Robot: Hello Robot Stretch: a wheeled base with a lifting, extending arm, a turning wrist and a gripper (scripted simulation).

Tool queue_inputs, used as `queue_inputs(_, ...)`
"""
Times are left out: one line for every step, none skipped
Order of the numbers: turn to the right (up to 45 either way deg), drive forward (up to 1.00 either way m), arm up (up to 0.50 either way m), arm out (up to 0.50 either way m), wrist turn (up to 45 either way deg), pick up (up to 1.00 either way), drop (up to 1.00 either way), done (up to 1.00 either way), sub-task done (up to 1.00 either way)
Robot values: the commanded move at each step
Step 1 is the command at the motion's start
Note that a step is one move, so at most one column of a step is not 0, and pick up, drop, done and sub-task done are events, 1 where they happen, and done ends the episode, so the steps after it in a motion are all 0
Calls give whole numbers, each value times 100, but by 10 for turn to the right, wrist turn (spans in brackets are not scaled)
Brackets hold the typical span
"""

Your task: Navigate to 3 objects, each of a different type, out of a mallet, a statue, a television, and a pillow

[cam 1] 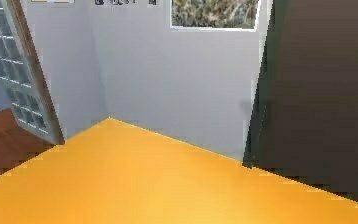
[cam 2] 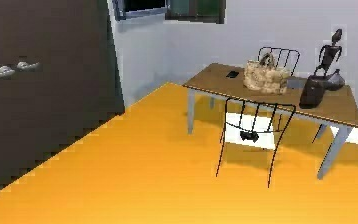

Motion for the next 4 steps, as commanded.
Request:
queue_inputs(450,0,0,0,0,0,0,0,0)
queue_inputs(450,0,0,0,0,0,0,0,0)
queue_inputs(390,0,0,0,0,0,0,0,0)
queue_inputs(0,70,0,0,0,0,0,0,0)
